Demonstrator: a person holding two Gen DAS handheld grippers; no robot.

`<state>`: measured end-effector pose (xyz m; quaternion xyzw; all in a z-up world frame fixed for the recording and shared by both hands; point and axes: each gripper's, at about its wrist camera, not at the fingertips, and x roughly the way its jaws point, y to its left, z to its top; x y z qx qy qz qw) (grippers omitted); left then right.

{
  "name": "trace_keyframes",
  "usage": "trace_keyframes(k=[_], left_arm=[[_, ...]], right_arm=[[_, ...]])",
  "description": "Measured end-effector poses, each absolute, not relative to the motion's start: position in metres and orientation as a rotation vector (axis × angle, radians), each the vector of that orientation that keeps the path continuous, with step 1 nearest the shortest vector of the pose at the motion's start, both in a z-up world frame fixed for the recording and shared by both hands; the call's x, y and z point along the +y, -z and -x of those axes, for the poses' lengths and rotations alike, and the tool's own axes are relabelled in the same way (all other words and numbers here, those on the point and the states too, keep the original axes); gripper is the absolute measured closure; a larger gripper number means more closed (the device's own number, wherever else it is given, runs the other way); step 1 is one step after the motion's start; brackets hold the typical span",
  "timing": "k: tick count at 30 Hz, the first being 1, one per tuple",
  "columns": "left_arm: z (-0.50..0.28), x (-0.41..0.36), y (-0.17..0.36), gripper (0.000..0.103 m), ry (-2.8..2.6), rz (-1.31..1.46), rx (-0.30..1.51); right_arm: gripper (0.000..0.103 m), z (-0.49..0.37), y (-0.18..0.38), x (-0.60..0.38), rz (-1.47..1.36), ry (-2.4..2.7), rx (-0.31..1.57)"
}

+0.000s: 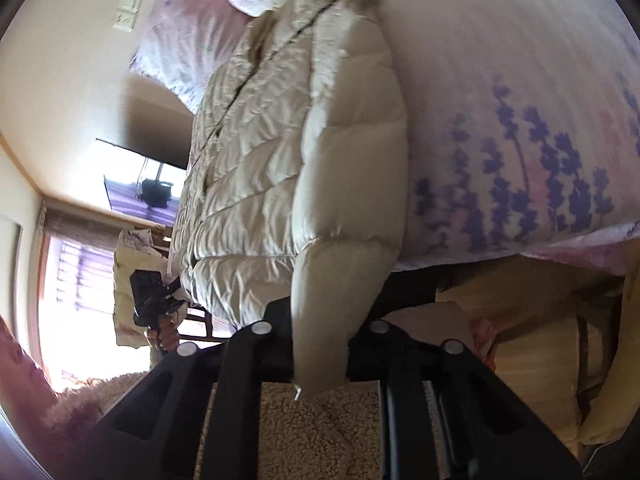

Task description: Fold large clothes

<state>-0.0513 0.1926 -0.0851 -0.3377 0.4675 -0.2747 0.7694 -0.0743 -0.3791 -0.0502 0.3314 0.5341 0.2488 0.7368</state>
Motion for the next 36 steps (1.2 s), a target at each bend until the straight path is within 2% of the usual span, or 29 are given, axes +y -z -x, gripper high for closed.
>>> trace_keyframes(k=[2,6,13,23,28,36], left_arm=[[0.053,0.191,0.079,0.081,0.598,0.715,1.002],[0.053,0.188,0.063,0.085,0.602,0.673,0.971],[0.041,0.189,0.019,0.087,0.533,0.584,0.830],[-0.030,0.196,-0.042,0.089,0.342,0.557,0.692],[-0.067,0.193,-0.056,0.090,0.307,0.525,0.681],[-0.126,0.199,-0.076,0.090,0.276,0.541,0.653]], right_arm=[[0.089,0.073,0.041,-0.374,-0.695,-0.552,1.158],[0.090,0.071,0.021,-0.368,-0.644,-0.554,1.102],[0.091,0.058,-0.041,-0.360,-0.603,-0.564,0.810],[0.091,0.005,-0.100,-0.325,-0.377,-0.264,0.526],[0.091,-0.023,-0.113,-0.310,-0.256,-0.195,0.457],[0.091,-0.069,-0.134,-0.303,-0.225,-0.132,0.393]])
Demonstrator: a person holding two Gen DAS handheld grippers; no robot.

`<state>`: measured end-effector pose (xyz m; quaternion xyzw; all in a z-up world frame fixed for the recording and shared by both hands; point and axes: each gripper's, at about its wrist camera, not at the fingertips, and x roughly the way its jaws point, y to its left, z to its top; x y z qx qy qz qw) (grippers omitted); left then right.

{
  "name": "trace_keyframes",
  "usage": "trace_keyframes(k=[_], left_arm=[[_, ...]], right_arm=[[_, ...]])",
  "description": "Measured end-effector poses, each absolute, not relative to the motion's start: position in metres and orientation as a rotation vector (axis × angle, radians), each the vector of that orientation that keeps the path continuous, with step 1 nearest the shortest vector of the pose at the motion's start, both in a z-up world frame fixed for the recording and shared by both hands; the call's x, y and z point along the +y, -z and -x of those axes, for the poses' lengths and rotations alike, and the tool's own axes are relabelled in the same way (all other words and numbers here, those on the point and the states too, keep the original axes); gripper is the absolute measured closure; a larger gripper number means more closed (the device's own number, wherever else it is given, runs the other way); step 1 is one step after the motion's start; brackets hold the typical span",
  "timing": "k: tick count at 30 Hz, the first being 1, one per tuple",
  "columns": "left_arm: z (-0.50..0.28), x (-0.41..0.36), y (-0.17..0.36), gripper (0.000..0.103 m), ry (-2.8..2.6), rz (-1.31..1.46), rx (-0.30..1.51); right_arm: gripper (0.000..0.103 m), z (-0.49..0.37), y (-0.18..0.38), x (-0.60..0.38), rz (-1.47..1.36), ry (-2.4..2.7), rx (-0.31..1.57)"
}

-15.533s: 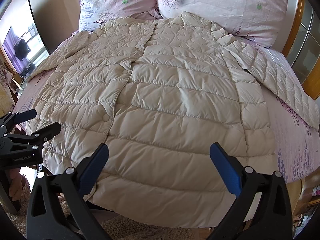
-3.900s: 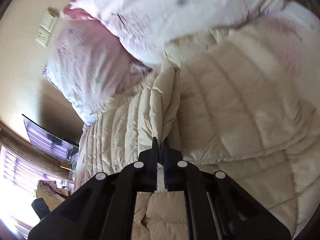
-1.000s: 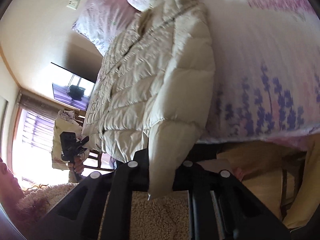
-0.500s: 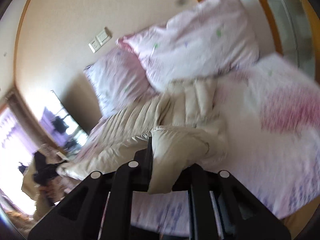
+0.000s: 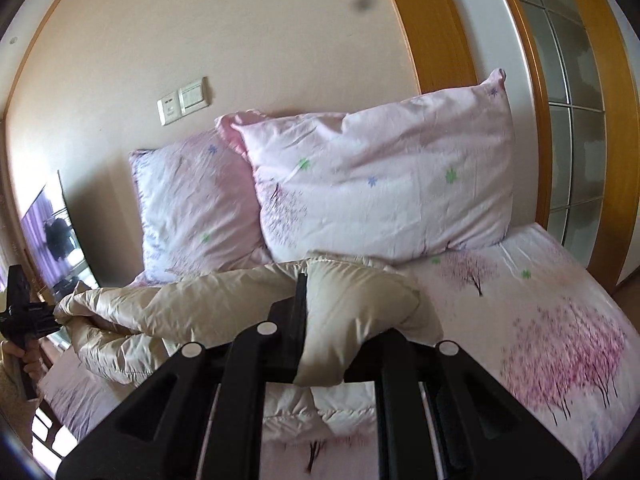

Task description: Fold large clothes

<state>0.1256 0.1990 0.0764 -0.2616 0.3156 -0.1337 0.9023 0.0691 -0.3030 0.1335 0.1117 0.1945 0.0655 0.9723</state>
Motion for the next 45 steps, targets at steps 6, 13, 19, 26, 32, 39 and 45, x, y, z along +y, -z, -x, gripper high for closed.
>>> trace_keyframes(k=[6,13,19,26,32,39,45], left_arm=[[-0.186,0.196,-0.103,0.091,0.245,0.505,0.590],[-0.257,0.193,-0.072,0.091,0.191,0.563,0.656],[-0.280,0.203,-0.036,0.091,0.177,0.661,0.714],[-0.302,0.213,-0.014,0.082,0.195,0.837,0.747],[-0.295,0.229,-0.023,0.050,0.213,0.900,0.681],[-0.291,0.236,-0.031,0.039,0.138,0.734,0.703],[-0.301,0.216,-0.016,0.045,0.136,0.646,0.797]], right_arm=[[0.091,-0.129,-0.142,-0.301,-0.266,-0.062,0.385],[0.091,-0.209,-0.099,-0.297,-0.319,0.011,0.519],[0.091,-0.242,-0.075,-0.299,-0.369,0.034,0.600],[0.051,-0.299,-0.053,-0.323,-0.609,0.034,0.732],[0.047,-0.315,-0.053,-0.350,-0.696,0.037,0.698],[0.047,-0.307,-0.051,-0.370,-0.583,0.066,0.766],[0.055,-0.320,-0.037,-0.362,-0.527,0.028,0.842]])
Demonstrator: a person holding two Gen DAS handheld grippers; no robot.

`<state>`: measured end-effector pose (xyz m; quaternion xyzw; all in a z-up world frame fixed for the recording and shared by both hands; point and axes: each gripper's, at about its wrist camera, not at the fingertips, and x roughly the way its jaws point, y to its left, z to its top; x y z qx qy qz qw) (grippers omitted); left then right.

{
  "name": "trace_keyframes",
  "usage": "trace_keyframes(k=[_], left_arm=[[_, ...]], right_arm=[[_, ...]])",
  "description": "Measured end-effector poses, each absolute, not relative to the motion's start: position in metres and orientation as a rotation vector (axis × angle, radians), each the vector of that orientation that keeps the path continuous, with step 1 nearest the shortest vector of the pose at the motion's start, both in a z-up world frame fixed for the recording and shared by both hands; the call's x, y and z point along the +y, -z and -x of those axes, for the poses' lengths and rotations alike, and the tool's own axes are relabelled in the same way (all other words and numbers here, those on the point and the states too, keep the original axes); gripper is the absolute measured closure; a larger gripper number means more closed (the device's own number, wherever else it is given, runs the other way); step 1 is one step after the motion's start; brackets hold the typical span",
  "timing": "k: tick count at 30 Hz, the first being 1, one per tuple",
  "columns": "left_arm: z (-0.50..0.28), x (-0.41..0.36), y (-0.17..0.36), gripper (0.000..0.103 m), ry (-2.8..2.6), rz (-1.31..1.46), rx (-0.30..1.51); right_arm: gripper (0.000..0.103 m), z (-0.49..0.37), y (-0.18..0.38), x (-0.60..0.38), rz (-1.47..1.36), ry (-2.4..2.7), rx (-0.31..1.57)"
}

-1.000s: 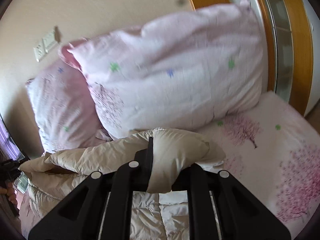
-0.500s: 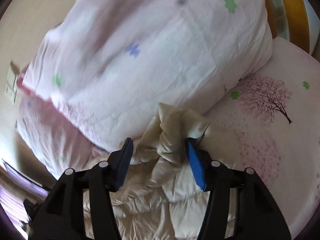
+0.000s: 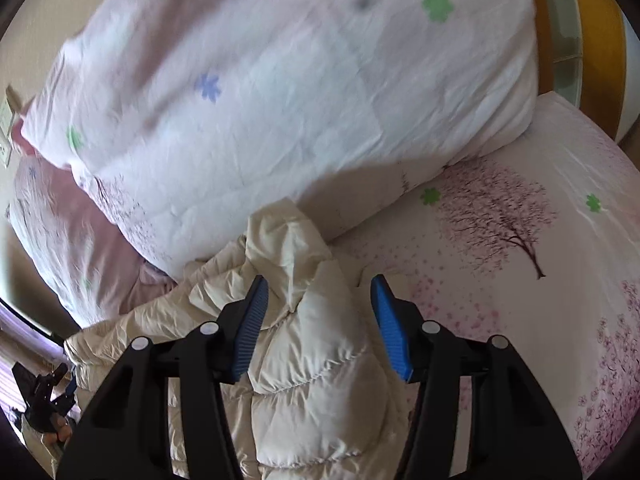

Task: Fold large clothes
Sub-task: 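Lower the hem onto the jacket and open both grippers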

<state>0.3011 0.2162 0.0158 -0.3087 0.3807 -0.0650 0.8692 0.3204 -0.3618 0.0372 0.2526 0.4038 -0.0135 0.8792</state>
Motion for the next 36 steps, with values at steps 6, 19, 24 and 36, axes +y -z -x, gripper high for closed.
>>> trace_keyframes(k=[6,19,24,36], left_arm=[[-0.311,0.197,-0.011,0.049,0.092,0.556,0.827],[-0.334,0.191,0.018,0.067,-0.064,0.518,0.940],[-0.337,0.187,0.023,0.067,-0.105,0.505,0.946],[-0.284,0.159,-0.038,0.049,0.098,0.452,0.707]], right_arm=[[0.093,-0.323,-0.040,-0.351,-0.479,0.063,0.803],[0.092,-0.339,0.005,-0.342,-0.423,0.232,0.982],[0.086,-0.340,0.006,-0.333,-0.370,0.235,0.990],[0.070,-0.283,-0.038,-0.316,-0.386,0.037,0.816]])
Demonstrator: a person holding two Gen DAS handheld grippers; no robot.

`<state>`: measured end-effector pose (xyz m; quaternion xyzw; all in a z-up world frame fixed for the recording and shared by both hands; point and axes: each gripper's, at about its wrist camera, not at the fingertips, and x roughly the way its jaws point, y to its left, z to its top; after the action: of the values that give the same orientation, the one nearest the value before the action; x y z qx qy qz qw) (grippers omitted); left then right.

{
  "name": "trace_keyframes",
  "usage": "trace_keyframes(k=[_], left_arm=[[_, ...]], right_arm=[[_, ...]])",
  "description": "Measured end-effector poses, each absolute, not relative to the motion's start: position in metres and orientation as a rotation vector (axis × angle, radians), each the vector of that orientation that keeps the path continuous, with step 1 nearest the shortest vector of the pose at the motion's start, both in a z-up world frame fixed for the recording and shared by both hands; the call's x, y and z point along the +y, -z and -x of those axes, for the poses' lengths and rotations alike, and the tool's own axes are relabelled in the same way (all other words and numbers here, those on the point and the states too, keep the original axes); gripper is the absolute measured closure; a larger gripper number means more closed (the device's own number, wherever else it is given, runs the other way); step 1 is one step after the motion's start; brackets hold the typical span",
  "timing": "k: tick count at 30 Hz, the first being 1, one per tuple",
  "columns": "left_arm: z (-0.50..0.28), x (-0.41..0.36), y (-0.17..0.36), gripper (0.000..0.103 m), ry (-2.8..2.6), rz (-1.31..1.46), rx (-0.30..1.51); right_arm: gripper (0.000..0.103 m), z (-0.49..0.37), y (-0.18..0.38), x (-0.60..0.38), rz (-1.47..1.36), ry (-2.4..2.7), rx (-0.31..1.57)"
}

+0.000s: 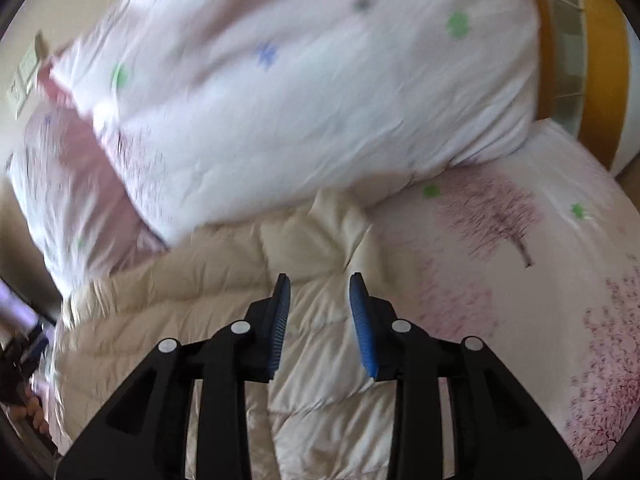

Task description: Fold large clothes

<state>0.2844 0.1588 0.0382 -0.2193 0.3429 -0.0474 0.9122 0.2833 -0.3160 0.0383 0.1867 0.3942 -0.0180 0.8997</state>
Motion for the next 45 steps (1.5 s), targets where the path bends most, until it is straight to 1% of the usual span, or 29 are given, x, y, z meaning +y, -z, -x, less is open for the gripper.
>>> trace_keyframes(k=[4,6,9,13,18,20,21,23,25,27,29,30,31,32,34,36,39,45], left_arm=[[-0.298,0.142,-0.014,0.049,0.109,0.438,0.830],[-0.299,0.142,-0.007,0.050,0.088,0.449,0.851],[-0.301,0.145,0.001,0.055,0.055,0.460,0.855],[-0.307,0.149,0.013,0.056,0.016,0.473,0.855],[-0.308,0.150,0.019,0.056,0.001,0.500,0.837],[-0.302,0.150,0.015,0.052,0.037,0.518,0.843],[-0.293,0.154,0.011,0.044,0.071,0.539,0.831],[-0.280,0.159,0.004,0.035,0.113,0.544,0.801],[-0.276,0.159,0.003,0.035,0.088,0.508,0.802],[-0.281,0.157,0.011,0.035,0.070,0.507,0.835],[-0.283,0.154,0.014,0.035,0.065,0.490,0.844],[-0.279,0.152,0.011,0.035,0.067,0.472,0.839],[-0.274,0.151,0.008,0.035,0.091,0.461,0.836],[-0.267,0.152,0.005,0.035,0.112,0.457,0.830],[-0.250,0.160,-0.004,0.035,0.157,0.464,0.812],[-0.237,0.171,-0.008,0.035,0.182,0.496,0.811],[-0.220,0.193,-0.003,0.035,0.197,0.568,0.848],[-0.187,0.222,0.011,0.035,0.210,0.731,0.899]], right_arm=[[0.073,-0.297,-0.012,-0.309,-0.385,0.073,0.915],[0.073,-0.302,-0.001,-0.310,-0.406,0.089,0.947],[0.073,-0.308,0.010,-0.317,-0.438,0.103,0.968],[0.073,-0.313,0.024,-0.328,-0.511,0.109,0.976],[0.073,-0.309,0.027,-0.328,-0.529,0.105,0.955],[0.072,-0.296,0.023,-0.336,-0.540,0.093,0.949],[0.072,-0.286,0.019,-0.340,-0.540,0.086,0.931],[0.069,-0.267,0.007,-0.337,-0.491,0.069,0.891],[0.068,-0.260,0.007,-0.336,-0.467,0.082,0.902],[0.068,-0.265,0.023,-0.339,-0.505,0.084,0.966],[0.068,-0.267,0.027,-0.340,-0.514,0.079,0.980],[0.066,-0.265,0.024,-0.342,-0.519,0.081,0.978],[0.058,-0.260,0.020,-0.343,-0.536,0.074,0.973],[0.054,-0.253,0.014,-0.347,-0.559,0.058,0.958],[0.035,-0.232,-0.003,-0.357,-0.596,0.045,0.915],[0.028,-0.213,-0.013,-0.365,-0.621,0.049,0.887],[0.027,-0.183,-0.015,-0.382,-0.711,0.046,0.899],[0.027,-0.136,0.015,-0.402,-0.962,0.049,0.990]])
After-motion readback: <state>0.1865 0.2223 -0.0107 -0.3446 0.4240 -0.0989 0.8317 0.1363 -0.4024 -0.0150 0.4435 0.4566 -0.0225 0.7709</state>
